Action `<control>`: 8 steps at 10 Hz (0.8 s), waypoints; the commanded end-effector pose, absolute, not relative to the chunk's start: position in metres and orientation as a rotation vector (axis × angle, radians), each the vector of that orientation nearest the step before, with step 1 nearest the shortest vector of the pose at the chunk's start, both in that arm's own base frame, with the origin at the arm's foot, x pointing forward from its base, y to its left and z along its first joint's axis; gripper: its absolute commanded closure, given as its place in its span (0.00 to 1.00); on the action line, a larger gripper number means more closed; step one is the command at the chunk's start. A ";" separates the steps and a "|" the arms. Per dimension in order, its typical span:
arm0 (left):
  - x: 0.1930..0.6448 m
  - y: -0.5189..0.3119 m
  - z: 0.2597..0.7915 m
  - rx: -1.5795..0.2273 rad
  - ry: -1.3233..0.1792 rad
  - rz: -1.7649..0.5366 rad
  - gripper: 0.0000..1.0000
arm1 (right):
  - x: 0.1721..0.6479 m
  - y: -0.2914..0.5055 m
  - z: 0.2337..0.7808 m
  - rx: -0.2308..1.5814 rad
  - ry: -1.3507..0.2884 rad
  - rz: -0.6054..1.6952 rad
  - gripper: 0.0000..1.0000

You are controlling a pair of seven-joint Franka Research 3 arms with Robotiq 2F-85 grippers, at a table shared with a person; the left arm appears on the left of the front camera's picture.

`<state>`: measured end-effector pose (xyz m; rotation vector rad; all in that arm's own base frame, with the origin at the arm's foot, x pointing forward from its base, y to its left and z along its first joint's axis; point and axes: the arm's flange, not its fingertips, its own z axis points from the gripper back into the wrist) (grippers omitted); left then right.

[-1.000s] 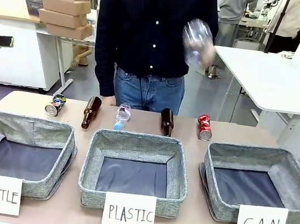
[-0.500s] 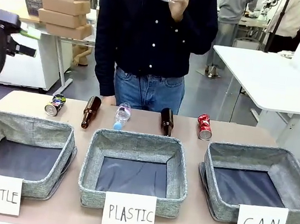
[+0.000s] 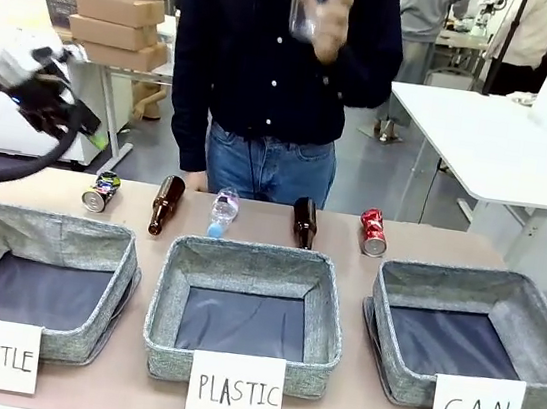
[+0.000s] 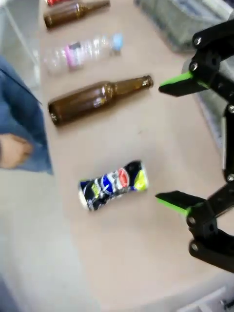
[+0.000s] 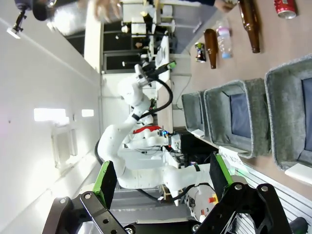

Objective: Sort the can waste into the basket.
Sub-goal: Pick up the can waste from the table and place it in the right Fabric basket.

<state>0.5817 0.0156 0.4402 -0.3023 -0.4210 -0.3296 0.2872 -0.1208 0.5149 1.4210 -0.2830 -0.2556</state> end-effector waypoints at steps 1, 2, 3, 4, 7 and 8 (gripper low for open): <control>0.614 0.006 0.455 -0.465 -0.364 -0.198 0.00 | 0.289 -0.121 0.517 1.431 -0.307 -0.230 0.00; 0.582 0.016 0.440 -0.302 -0.421 -0.330 0.00 | 0.289 -0.121 0.517 1.431 -0.307 -0.230 0.00; 0.582 0.016 0.440 -0.302 -0.421 -0.330 0.00 | 0.289 -0.121 0.517 1.431 -0.307 -0.230 0.00; 0.582 0.016 0.440 -0.302 -0.421 -0.330 0.00 | 0.289 -0.121 0.517 1.431 -0.307 -0.230 0.00; 0.643 0.002 0.399 -0.259 -0.314 -0.232 0.00 | 0.289 -0.121 0.517 1.431 -0.307 -0.230 0.00; 0.654 -0.001 0.381 -0.245 -0.254 -0.226 0.00 | 0.289 -0.121 0.517 1.431 -0.307 -0.230 0.00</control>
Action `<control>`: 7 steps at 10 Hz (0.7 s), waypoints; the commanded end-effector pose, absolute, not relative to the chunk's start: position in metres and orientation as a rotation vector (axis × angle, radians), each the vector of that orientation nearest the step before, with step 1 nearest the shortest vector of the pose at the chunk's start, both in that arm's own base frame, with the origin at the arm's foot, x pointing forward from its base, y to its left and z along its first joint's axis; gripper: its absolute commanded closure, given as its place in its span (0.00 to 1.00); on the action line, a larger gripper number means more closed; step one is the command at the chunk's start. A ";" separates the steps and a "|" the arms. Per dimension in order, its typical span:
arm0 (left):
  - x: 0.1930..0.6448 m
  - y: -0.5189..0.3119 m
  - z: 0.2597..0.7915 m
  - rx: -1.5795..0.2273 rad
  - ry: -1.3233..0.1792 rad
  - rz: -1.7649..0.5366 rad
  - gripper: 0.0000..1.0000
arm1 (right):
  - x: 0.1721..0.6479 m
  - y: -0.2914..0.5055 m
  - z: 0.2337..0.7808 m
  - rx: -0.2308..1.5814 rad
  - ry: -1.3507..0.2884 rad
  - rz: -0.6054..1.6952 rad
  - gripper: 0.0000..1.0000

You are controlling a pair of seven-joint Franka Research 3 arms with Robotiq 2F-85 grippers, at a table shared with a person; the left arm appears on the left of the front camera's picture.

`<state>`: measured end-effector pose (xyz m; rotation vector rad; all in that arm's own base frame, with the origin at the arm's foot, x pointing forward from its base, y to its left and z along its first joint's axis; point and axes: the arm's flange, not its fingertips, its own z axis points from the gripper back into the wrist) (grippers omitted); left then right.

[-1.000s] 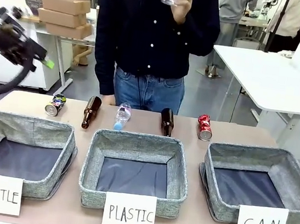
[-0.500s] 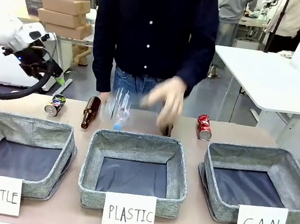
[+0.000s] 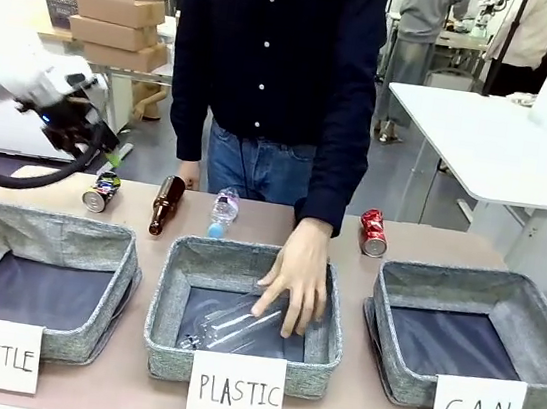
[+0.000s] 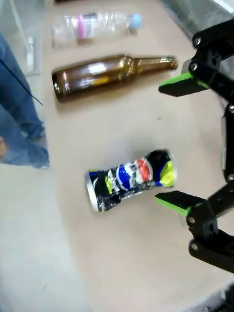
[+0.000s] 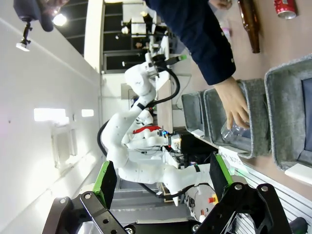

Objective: Sort the can waste into the basket.
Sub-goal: Pick up the can waste from the table and place it in the right Fabric basket.

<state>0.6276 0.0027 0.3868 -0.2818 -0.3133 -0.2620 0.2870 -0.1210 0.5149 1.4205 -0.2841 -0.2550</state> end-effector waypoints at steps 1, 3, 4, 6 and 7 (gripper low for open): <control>0.662 -0.002 0.362 -0.240 -0.215 -0.203 0.00 | 0.289 -0.121 0.517 1.431 -0.307 -0.230 0.00; 0.669 -0.007 0.334 -0.173 -0.214 -0.164 0.00 | 0.289 -0.121 0.517 1.431 -0.307 -0.230 0.00; 0.674 -0.008 0.322 -0.164 -0.188 -0.183 0.00 | 0.289 -0.121 0.517 1.431 -0.307 -0.230 0.00; 0.678 -0.012 0.305 -0.141 -0.168 -0.185 0.00 | 0.289 -0.121 0.517 1.431 -0.307 -0.230 0.00; 0.678 -0.012 0.301 -0.151 -0.156 -0.190 0.00 | 0.289 -0.121 0.517 1.431 -0.307 -0.230 0.00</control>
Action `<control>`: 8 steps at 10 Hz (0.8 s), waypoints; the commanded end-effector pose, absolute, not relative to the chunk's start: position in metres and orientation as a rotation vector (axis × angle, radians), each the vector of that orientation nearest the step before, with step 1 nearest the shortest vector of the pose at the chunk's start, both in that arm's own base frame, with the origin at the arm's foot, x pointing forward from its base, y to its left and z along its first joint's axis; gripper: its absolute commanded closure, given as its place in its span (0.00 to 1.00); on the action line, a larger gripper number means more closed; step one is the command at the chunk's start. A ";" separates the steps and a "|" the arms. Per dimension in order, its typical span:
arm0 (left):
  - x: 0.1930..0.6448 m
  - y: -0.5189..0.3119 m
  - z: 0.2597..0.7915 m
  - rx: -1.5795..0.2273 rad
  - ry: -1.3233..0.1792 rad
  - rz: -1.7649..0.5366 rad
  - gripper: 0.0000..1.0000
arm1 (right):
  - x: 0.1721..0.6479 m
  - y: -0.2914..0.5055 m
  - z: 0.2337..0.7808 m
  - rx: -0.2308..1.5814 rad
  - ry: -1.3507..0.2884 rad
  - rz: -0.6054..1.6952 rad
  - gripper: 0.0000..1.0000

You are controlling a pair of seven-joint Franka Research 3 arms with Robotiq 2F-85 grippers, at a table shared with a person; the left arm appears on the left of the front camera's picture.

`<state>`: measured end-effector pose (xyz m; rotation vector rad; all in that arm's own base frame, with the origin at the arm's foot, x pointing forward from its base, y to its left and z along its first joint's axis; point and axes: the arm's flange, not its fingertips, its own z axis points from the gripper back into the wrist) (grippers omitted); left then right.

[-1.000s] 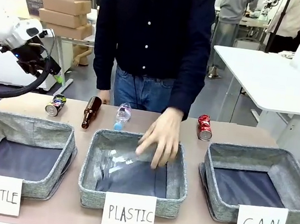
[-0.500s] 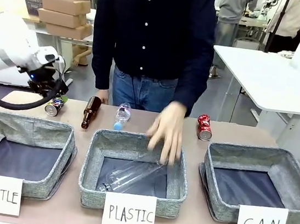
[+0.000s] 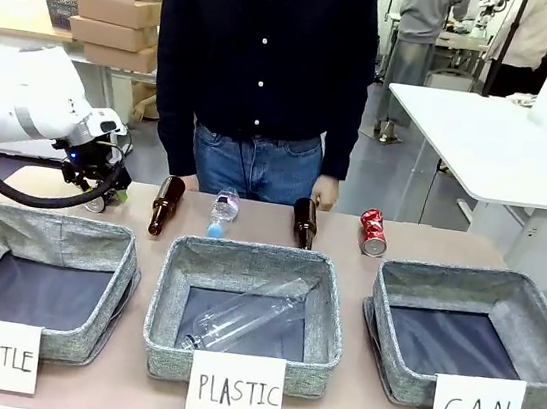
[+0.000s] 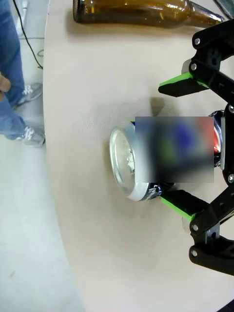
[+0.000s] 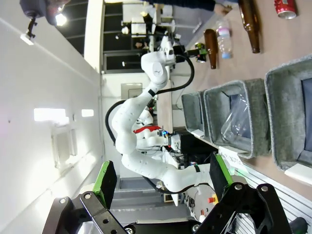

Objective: Sort the can waste into the basket.
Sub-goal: Pick up the can waste from the table and place it in the right Fabric basket.

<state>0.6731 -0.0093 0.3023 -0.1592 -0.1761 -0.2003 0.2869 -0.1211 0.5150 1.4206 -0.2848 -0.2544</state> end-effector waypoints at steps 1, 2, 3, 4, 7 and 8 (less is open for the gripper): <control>0.678 -0.013 0.296 -0.143 -0.134 -0.189 0.00 | 0.289 -0.121 0.517 1.431 -0.307 -0.230 0.00; 0.678 -0.013 0.294 -0.141 -0.126 -0.194 0.00 | 0.289 -0.121 0.517 1.431 -0.307 -0.230 0.00; 0.678 -0.014 0.294 -0.140 -0.120 -0.188 0.00 | 0.289 -0.121 0.517 1.431 -0.307 -0.230 0.00; 0.680 -0.013 0.295 -0.139 -0.120 -0.182 0.00 | 0.289 -0.121 0.517 1.431 -0.307 -0.230 0.00; 0.686 -0.014 0.297 -0.128 -0.123 -0.196 0.60 | 0.289 -0.121 0.517 1.431 -0.307 -0.230 0.00; 0.688 -0.014 0.297 -0.128 -0.121 -0.198 1.00 | 0.289 -0.121 0.517 1.431 -0.307 -0.230 0.00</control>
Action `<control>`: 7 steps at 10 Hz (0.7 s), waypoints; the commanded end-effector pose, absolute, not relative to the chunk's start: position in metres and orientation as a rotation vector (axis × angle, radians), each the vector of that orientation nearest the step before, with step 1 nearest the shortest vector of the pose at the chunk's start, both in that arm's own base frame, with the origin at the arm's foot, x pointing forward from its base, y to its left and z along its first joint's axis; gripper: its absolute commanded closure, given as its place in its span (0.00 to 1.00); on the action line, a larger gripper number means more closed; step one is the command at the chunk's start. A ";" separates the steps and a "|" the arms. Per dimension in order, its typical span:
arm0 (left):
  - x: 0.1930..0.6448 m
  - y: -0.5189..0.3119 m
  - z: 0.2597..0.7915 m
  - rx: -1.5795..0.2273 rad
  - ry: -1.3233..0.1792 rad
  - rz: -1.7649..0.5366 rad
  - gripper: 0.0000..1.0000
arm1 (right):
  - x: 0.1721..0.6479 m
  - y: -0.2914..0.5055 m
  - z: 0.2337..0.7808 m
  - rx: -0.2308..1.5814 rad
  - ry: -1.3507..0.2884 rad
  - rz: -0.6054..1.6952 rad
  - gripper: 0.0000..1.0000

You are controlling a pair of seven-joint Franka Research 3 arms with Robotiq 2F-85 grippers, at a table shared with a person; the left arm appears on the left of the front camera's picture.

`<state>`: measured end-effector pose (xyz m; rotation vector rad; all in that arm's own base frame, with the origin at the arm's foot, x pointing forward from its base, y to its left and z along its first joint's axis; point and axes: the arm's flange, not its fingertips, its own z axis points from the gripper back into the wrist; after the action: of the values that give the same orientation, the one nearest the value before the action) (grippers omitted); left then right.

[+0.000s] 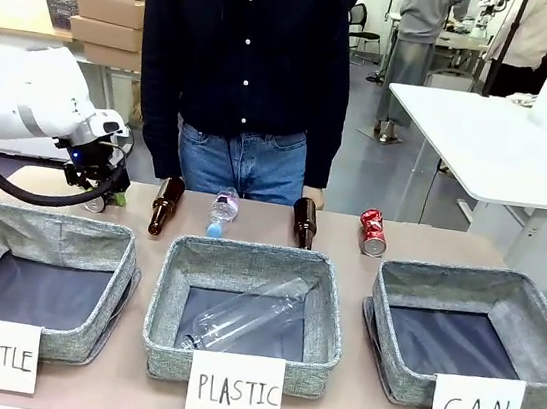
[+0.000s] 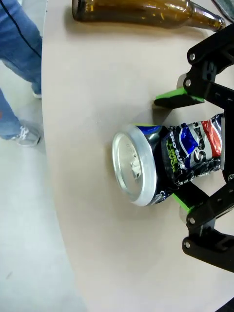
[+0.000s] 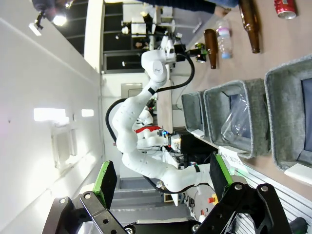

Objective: Sort the can waste into the basket.
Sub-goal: Pick up the can waste from the table and place it in the right Fabric basket.

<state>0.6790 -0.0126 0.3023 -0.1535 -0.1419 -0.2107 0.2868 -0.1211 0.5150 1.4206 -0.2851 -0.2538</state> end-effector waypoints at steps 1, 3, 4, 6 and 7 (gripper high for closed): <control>0.691 -0.014 0.298 -0.125 -0.115 -0.200 1.00 | 0.289 -0.121 0.517 1.431 -0.307 -0.230 0.00; 0.694 -0.015 0.299 -0.122 -0.115 -0.205 0.87 | 0.289 -0.121 0.517 1.431 -0.307 -0.230 0.00; 0.694 -0.015 0.300 -0.120 -0.113 -0.207 0.96 | 0.289 -0.121 0.517 1.431 -0.307 -0.230 0.00; 0.692 -0.013 0.300 -0.120 -0.115 -0.208 1.00 | 0.289 -0.121 0.517 1.431 -0.307 -0.230 0.00; 0.691 -0.013 0.300 -0.119 -0.114 -0.208 1.00 | 0.289 -0.121 0.517 1.431 -0.307 -0.230 0.00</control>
<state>0.6880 -0.0132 0.2980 -0.1484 -0.1181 -0.2202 0.2868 -0.1211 0.5150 1.4207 -0.2852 -0.2532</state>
